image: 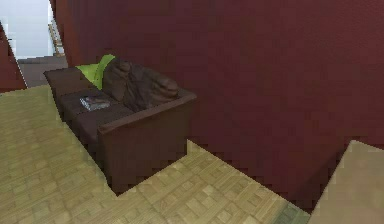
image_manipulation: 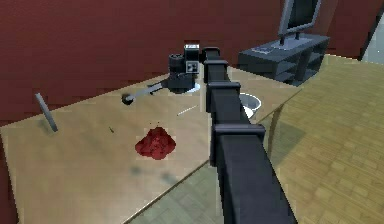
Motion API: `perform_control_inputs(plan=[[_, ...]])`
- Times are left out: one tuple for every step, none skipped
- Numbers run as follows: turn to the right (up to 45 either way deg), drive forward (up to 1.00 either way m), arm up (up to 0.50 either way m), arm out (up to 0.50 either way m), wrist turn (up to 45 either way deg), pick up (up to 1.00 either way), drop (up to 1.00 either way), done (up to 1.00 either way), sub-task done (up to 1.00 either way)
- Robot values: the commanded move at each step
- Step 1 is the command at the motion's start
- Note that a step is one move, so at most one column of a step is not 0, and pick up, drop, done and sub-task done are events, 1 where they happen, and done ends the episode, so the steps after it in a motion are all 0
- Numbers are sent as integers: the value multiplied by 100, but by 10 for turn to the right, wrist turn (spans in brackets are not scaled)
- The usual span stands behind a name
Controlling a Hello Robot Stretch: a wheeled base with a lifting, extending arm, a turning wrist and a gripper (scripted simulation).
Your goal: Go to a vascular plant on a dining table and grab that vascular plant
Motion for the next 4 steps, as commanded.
perform_control_inputs(plan=[[0, 0, -26, 0, 0, 0, 0, 0, 0], [0, 0, 0, 0, 0, 100, 0, 0, 0], [0, 0, 10, 0, 0, 0, 0, 0, 0], [0, 0, 0, 0, 0, 0, 0, 100, 0]])
